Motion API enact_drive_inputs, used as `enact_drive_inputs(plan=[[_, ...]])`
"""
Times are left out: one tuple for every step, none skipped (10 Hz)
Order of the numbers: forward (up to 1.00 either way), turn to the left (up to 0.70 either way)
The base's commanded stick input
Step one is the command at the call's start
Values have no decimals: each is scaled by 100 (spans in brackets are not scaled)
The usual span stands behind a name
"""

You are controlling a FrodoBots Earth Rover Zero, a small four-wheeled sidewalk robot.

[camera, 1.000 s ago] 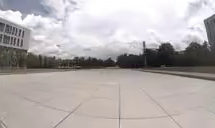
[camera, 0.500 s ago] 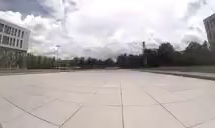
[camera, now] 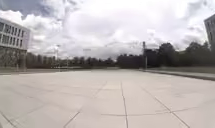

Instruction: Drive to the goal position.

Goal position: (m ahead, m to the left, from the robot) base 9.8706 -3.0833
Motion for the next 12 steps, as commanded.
enact_drive_inputs(plan=[[70, 0], [70, 0], [70, 0], [70, 0], [70, 0], [70, 0], [70, 0], [70, 0], [70, 0], [70, 0], [70, 0], [70, 0]])
